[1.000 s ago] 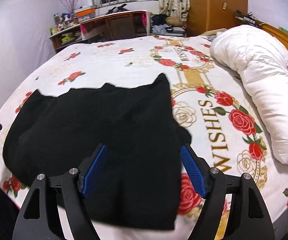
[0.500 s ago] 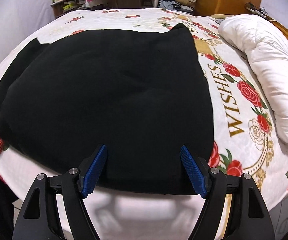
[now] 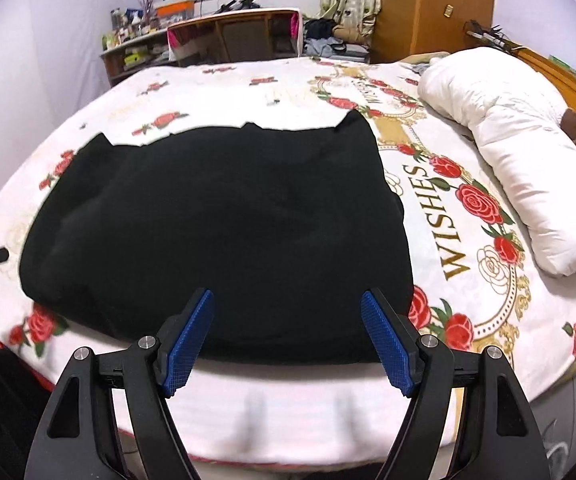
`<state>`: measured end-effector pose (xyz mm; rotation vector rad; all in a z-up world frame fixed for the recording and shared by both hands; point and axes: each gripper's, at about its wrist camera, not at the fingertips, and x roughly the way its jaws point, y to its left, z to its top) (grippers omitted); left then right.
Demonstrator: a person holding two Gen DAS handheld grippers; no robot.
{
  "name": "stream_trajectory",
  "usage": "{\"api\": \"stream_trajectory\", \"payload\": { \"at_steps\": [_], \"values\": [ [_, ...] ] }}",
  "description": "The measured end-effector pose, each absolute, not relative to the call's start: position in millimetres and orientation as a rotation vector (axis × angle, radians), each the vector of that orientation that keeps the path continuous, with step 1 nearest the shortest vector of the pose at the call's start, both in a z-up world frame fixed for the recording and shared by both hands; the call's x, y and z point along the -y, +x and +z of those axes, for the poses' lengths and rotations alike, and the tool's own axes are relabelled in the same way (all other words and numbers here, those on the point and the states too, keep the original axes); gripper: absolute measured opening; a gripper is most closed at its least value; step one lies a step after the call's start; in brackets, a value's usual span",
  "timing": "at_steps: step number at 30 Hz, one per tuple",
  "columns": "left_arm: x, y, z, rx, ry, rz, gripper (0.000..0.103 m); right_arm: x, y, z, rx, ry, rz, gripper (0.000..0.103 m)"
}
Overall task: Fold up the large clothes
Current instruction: 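Release the coat and pull both tools back from it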
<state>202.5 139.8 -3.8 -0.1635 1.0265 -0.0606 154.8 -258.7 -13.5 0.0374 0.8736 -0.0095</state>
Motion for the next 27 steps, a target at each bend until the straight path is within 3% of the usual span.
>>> {"api": "stream_trajectory", "payload": {
  "at_steps": [7, 18, 27],
  "values": [
    [-102, 187, 15, -1.010, -0.106, -0.132, 0.096, 238, 139, 3, -0.834, 0.051, 0.034, 0.076],
    [-98, 238, 32, -0.971, -0.096, -0.074, 0.095, 247, 177, 16, -0.816, 0.072, -0.029, 0.076],
    [-57, 192, 61, -0.909, -0.007, -0.058, 0.096, 220, 146, 47, -0.748, 0.089, -0.015, 0.076]
  ]
}}
